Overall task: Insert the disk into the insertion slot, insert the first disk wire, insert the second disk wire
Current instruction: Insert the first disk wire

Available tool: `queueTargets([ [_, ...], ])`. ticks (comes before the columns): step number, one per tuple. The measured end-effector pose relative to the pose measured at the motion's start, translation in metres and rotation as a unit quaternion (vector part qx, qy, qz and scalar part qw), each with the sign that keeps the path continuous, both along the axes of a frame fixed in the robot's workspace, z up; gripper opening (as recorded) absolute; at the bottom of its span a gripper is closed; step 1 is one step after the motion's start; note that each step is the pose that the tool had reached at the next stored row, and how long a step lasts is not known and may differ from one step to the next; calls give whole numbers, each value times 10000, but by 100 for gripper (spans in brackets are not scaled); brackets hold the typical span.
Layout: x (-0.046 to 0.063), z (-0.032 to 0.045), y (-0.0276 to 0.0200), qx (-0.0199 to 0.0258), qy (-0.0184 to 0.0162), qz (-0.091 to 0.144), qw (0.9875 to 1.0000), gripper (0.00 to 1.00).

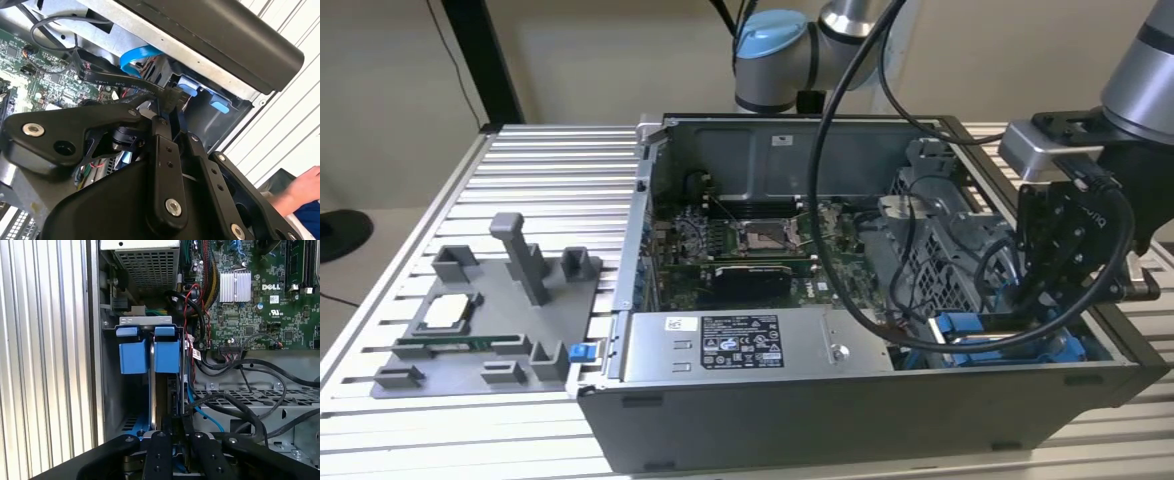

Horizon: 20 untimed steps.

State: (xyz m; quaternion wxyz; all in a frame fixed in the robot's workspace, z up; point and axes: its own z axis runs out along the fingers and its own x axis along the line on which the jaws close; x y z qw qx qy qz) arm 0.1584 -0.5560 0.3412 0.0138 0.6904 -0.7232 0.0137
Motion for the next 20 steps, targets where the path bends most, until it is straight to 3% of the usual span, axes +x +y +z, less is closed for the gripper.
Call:
queueTargets([
  [9,-3,-36,0,-2,-3,0,10000,0],
  [16,-2,-127,0,-2,-3,0,10000,0],
  [20,-3,-131,0,-1,-2,0,10000,0],
])
